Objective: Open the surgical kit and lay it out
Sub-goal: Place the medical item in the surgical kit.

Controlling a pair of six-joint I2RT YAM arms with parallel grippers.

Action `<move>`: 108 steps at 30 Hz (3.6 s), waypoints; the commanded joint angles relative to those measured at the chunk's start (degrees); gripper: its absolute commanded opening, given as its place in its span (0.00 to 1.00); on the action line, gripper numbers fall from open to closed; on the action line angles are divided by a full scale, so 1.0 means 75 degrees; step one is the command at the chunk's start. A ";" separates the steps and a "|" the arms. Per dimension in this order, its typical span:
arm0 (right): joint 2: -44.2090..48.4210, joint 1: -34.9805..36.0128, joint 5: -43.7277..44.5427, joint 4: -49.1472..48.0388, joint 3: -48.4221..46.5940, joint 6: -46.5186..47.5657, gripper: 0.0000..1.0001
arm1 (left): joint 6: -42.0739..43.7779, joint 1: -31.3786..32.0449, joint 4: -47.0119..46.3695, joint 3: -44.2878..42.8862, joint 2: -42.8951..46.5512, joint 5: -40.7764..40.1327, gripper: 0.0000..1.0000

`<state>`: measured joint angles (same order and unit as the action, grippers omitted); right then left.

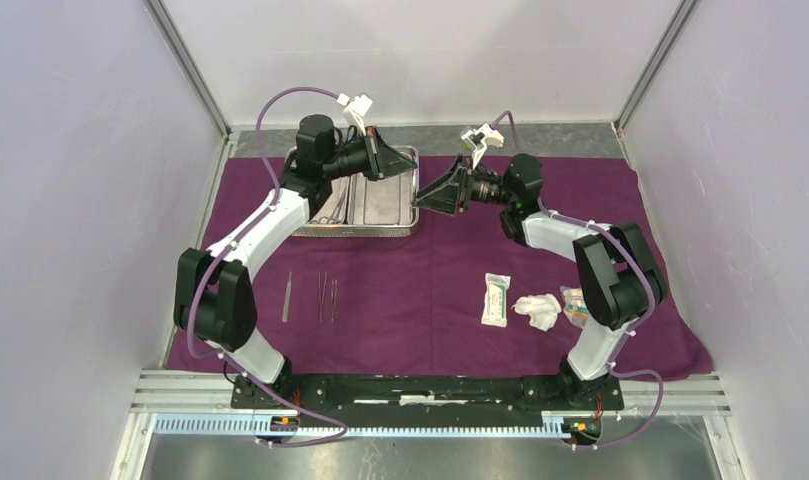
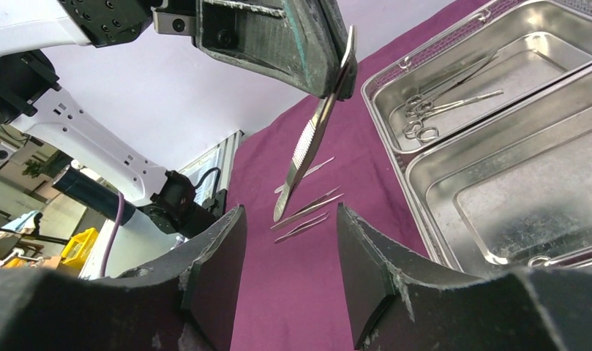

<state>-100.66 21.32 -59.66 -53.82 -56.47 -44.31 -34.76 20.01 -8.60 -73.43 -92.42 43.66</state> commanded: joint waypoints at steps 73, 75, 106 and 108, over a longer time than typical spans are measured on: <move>-0.0283 0.0261 -0.0136 -0.1928 0.0058 -0.1414 0.00 | 0.0248 0.0086 -0.1396 0.0614 0.0287 0.1843 0.32; -0.0312 0.0257 -0.0148 -0.1968 0.0052 -0.1461 0.00 | 0.0219 0.0104 -0.1387 0.0603 0.0265 0.1857 0.32; -0.0371 0.0257 -0.0196 -0.2080 0.0076 -0.1603 0.00 | 0.0760 0.0162 -0.1097 0.0577 0.0367 0.1657 0.35; -0.0349 0.0262 -0.0210 -0.2076 0.0102 -0.1596 0.00 | 0.0809 0.0152 -0.1058 0.0590 0.0402 0.1610 0.36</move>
<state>-103.98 23.16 -60.64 -66.17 -56.31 -56.34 -30.76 21.04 -16.08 -68.16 -91.46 56.01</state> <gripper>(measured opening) 0.014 0.351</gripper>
